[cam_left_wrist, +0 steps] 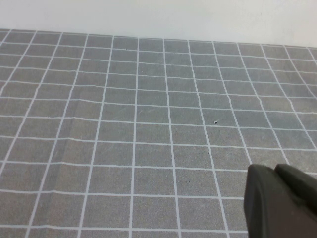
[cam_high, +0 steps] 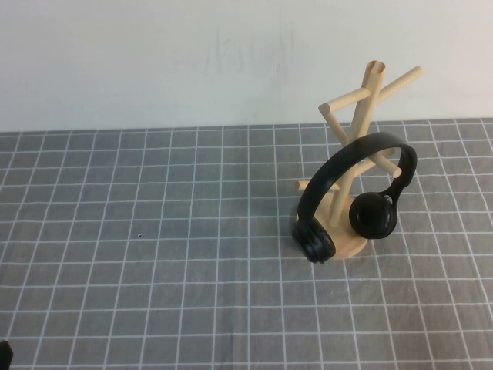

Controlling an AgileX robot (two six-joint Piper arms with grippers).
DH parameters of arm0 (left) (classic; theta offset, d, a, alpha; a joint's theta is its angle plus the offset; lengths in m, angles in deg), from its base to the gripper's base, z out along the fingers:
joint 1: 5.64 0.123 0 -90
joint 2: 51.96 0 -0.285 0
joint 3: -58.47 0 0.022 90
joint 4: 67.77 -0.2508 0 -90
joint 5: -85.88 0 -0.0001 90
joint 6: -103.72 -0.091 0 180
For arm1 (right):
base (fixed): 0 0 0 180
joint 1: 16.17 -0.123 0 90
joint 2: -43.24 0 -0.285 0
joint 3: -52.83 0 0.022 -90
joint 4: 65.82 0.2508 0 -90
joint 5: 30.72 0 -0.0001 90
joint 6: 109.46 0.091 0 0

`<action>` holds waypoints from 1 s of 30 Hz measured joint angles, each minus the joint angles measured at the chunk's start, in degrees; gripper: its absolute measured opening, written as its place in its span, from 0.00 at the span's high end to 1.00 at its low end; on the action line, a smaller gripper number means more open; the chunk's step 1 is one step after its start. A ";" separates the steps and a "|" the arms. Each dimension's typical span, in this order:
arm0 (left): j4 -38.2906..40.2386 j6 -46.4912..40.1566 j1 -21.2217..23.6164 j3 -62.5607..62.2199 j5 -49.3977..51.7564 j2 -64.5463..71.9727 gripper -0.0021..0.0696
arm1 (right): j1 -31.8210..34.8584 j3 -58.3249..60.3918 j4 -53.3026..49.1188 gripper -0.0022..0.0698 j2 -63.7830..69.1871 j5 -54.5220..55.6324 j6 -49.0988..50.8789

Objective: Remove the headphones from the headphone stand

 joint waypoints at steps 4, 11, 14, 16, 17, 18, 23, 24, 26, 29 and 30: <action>0.00 0.00 0.00 0.00 0.00 0.00 0.98 | 0.00 0.00 5.65 0.88 0.00 0.83 0.00; 0.00 0.00 0.00 0.00 0.00 0.00 0.98 | 0.00 0.00 12.30 0.88 0.00 -5.35 -1.19; 0.00 0.00 0.00 0.00 0.00 0.00 0.98 | 0.00 -3.05 13.67 0.88 0.47 -10.99 -5.05; 0.00 0.00 0.00 0.00 0.00 0.00 0.98 | 0.00 -7.34 13.78 0.88 3.03 -13.34 -7.74; 0.00 0.00 0.00 0.00 0.00 0.00 0.98 | 0.00 -9.77 13.87 0.88 5.29 -14.77 -9.43; 0.00 0.00 0.00 0.00 0.00 0.00 0.98 | 0.00 -11.84 13.87 0.88 7.48 -16.10 -11.23; 0.00 0.00 0.00 0.00 0.00 0.00 0.98 | 0.00 -24.22 13.87 0.88 25.06 -27.27 -20.03; 0.00 0.00 0.00 0.00 0.00 0.00 0.98 | 0.00 -26.72 13.87 0.88 28.83 -29.28 -21.72; 0.00 0.00 0.00 0.00 0.00 0.00 0.98 | 0.00 -31.64 13.74 0.88 35.36 -32.41 -24.31; 0.00 0.00 0.00 0.00 0.00 0.00 0.98 | 0.00 -38.32 13.63 0.88 44.23 -36.10 -27.36; 0.00 0.00 0.00 0.00 0.00 0.00 0.98 | 0.00 -40.51 13.63 0.88 46.90 -36.97 -28.14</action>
